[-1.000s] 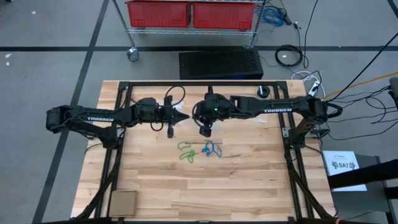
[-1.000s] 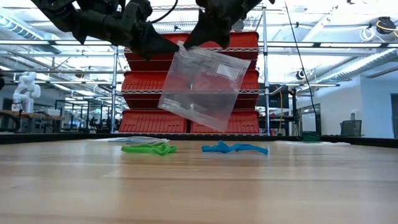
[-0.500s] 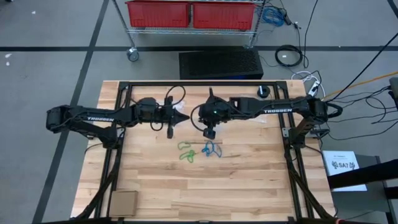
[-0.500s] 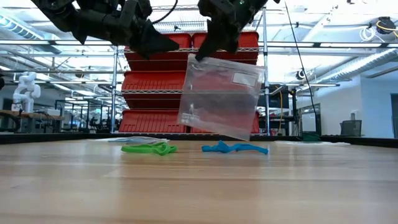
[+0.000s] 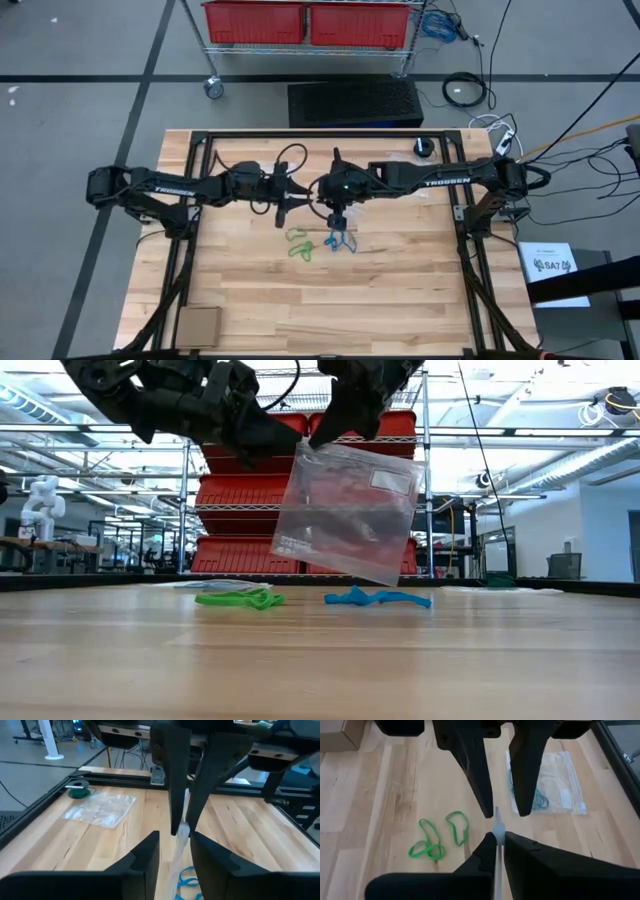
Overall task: Sort rubber bands
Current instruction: Open the middle zip lock bag
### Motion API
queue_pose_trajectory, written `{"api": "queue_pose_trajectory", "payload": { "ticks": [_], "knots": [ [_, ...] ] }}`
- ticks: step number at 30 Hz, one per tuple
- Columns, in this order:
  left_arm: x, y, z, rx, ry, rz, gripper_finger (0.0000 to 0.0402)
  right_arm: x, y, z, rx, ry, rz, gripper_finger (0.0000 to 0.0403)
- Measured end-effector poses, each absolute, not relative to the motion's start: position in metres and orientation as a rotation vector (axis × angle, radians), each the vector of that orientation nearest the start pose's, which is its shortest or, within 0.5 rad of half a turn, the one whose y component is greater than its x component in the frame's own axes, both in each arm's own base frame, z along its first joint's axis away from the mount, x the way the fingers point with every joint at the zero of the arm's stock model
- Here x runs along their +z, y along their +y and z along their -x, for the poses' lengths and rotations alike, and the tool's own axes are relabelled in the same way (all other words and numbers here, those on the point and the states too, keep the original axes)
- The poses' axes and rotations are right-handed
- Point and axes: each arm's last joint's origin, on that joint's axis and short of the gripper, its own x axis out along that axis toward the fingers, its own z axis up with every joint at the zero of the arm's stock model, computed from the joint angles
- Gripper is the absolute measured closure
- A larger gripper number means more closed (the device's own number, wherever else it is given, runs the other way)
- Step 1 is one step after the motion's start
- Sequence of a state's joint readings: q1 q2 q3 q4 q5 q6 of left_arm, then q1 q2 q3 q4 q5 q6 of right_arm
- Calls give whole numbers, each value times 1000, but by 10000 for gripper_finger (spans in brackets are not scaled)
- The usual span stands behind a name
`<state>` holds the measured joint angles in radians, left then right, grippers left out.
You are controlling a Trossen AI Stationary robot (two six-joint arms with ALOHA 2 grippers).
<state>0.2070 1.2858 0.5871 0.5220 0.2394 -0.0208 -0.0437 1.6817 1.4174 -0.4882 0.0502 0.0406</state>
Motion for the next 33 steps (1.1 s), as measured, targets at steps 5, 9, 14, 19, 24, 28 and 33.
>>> {"api": "queue_pose_trajectory", "payload": {
  "ticks": [5,9,14,19,24,28,33],
  "knots": [
    [229,48,-263,-50,173,61,327,294,-18,-372,-105,750,-36,399],
    [228,46,-262,-91,184,59,388,294,-18,-372,-101,744,-37,399],
    [229,46,-262,-98,180,58,396,294,-17,-372,-101,742,-36,399],
    [229,47,-262,-87,172,40,399,294,-18,-372,-107,746,-35,399],
    [231,47,-262,-63,164,6,400,293,-18,-369,-141,782,-36,399],
    [231,47,-262,-56,162,1,400,289,-18,-365,-148,840,-45,399],
    [232,48,-261,-51,156,-2,401,286,-17,-357,-162,922,-74,399]
  ]
}}
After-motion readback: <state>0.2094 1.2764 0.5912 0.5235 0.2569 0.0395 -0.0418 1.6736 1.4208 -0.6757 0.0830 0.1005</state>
